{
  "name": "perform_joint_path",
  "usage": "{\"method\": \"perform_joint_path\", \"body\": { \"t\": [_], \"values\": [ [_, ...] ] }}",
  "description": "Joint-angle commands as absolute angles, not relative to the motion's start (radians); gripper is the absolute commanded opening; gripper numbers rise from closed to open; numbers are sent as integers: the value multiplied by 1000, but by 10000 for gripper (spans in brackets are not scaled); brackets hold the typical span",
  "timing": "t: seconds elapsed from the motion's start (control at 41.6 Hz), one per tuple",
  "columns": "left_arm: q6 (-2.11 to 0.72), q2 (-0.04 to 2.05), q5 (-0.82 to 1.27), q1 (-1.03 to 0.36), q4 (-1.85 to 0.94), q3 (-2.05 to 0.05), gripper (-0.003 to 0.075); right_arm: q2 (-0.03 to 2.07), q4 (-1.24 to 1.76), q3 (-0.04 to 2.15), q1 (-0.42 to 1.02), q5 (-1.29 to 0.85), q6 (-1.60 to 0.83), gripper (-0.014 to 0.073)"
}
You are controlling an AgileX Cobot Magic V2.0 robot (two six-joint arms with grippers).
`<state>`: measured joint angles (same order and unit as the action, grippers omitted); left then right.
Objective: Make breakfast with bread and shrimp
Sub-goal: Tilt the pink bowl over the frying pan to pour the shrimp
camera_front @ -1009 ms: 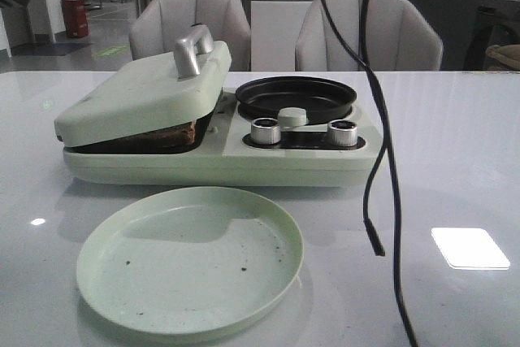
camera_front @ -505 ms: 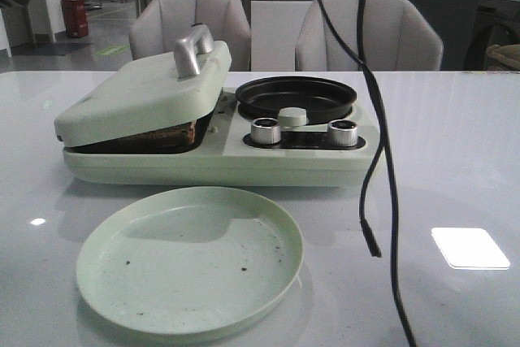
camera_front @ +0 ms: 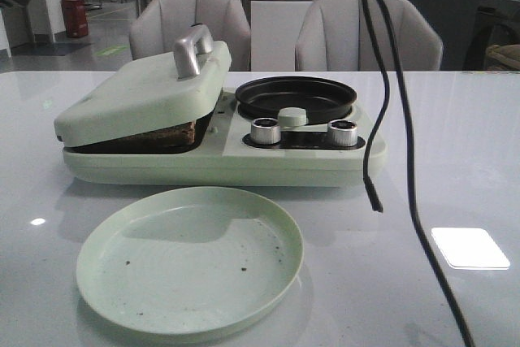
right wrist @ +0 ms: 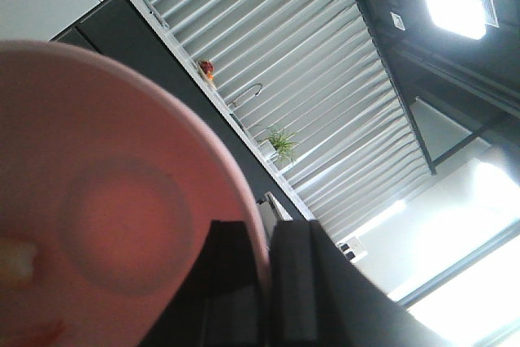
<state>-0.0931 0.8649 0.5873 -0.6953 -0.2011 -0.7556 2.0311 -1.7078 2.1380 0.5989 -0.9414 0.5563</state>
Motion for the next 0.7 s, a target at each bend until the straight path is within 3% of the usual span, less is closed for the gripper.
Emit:
{"method": "perform_joint_path", "body": {
  "t": [0.0,0.673],
  "values": [
    [-87,859,516,-702,-209,-787,109,1980,-1799,2174,600,-932,549,53],
    [-87,859,516,-702,-209,-787,109,1991,-1797,2181,600,-969,549,53]
  ]
}}
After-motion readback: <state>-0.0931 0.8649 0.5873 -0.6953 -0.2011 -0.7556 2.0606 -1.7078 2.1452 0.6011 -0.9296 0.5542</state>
